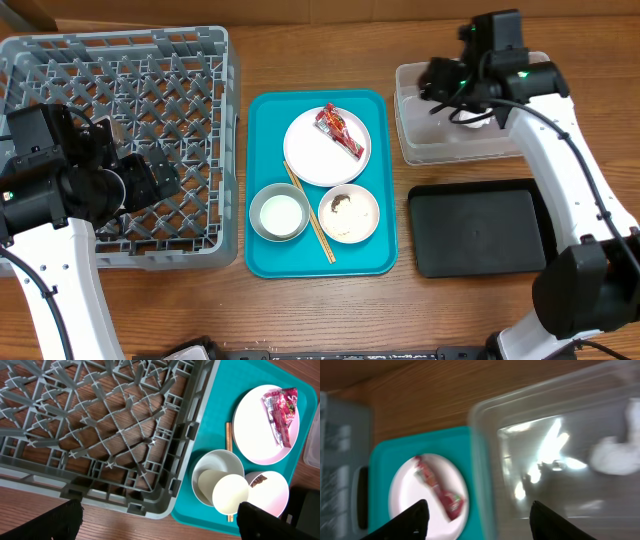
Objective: Sort waste into correct bins and load items into the dishwasher
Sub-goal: 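Carry the tissue with the right gripper into the clear bin, then grasp the red wrapper on the white plate with the right gripper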
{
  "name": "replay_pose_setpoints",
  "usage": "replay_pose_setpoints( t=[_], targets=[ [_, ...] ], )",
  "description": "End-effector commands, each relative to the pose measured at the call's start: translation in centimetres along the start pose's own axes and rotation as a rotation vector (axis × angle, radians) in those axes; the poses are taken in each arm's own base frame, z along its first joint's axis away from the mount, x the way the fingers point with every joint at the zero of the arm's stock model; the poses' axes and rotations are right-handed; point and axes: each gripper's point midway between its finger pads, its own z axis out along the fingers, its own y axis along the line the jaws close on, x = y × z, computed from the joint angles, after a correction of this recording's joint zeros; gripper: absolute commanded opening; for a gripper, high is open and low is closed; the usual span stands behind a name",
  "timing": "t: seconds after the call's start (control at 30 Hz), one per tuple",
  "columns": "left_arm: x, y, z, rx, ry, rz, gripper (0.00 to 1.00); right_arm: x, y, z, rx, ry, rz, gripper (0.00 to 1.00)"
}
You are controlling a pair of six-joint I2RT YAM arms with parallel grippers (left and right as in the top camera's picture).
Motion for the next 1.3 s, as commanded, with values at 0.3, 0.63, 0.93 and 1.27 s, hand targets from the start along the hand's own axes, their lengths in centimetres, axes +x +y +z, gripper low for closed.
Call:
replay_pose_setpoints(
  t=[0.3, 0.63, 0.93, 1.27],
  targets=[
    [-0.6, -0.3, -0.5, 0.013, -0.027, 0.021, 1.00, 7.1, 6.8, 9.0, 0.018, 0.149, -0.406, 0.77],
    [-0.7, -0.3, -0.5, 0.013, -0.031, 0.022, 1.00, 11.7, 5.2, 15.8, 0.043, 0.285, -0.380, 0.57],
    [-0.7, -0.3, -0.5, 0.013, -0.030, 0.022, 1.00, 13.6, 5.4, 15.8, 0.036, 0.349, -0.387, 0.52],
    [-0.6, -0.3, -0.5, 0.013, -0.026, 0.021, 1.00, 14.3, 5.1, 15.9, 0.044, 0.374, -0.387, 0.16]
  ],
)
